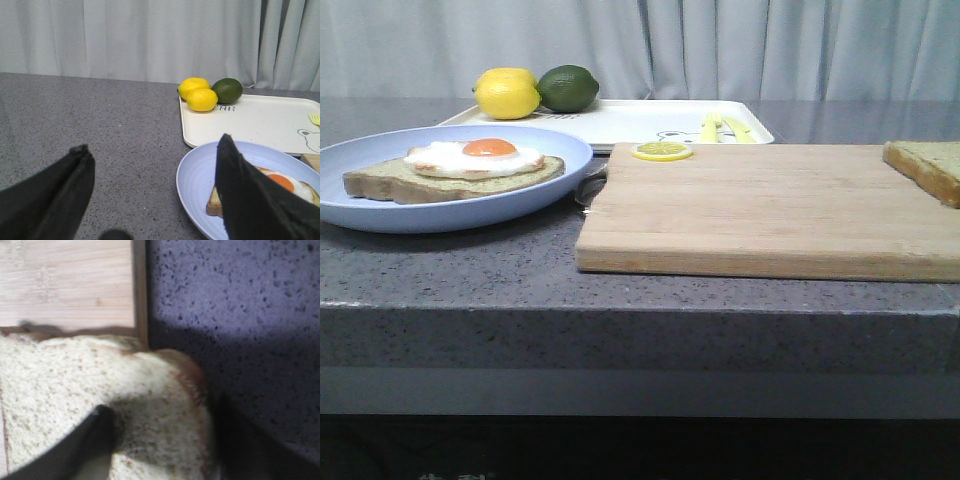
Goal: Place bread and move sandwich to tray
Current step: 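Grasp the bread slice edge with the right gripper and lift, then carry the bread slice over the egg toast on the blue plate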
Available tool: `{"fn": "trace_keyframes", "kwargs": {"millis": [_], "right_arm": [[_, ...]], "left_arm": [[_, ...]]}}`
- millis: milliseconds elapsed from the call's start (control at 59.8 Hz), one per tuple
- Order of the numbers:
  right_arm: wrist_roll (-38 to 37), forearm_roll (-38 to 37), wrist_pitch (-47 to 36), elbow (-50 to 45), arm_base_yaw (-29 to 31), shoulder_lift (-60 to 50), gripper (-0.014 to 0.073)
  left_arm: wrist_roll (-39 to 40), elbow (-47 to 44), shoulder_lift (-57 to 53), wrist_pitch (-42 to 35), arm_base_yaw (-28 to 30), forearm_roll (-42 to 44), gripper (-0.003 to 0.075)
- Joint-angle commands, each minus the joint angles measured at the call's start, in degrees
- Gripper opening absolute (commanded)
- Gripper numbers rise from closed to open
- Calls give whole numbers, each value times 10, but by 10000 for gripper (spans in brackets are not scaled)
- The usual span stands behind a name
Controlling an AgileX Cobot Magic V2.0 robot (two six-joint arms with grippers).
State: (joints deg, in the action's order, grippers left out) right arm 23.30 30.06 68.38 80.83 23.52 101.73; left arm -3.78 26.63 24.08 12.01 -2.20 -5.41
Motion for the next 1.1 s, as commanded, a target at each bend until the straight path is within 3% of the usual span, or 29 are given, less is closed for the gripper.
{"fn": "trace_keyframes", "kwargs": {"millis": [0,134,469,552,703,787,887,1088], "right_arm": [[-1,23,15,19,2,-25,180],[-2,23,26,19,2,-26,-79],[-57,62,60,84,2,-91,-60],[-62,107,75,107,2,-110,-60],[-62,258,77,113,-9,-130,-60],[-62,326,75,113,-40,-130,-60],[-62,351,58,113,-97,-130,-60],[-68,358,-74,100,-284,-127,-60]], "left_arm": [[4,22,7,-49,-3,-1,494],[4,22,7,-49,-3,-1,494],[4,22,7,-49,-3,-1,494],[4,22,7,-49,-3,-1,494],[4,22,7,-49,-3,-1,494],[4,22,7,-49,-3,-1,494],[4,22,7,-49,-3,-1,494],[4,22,7,-49,-3,-1,494]]}}
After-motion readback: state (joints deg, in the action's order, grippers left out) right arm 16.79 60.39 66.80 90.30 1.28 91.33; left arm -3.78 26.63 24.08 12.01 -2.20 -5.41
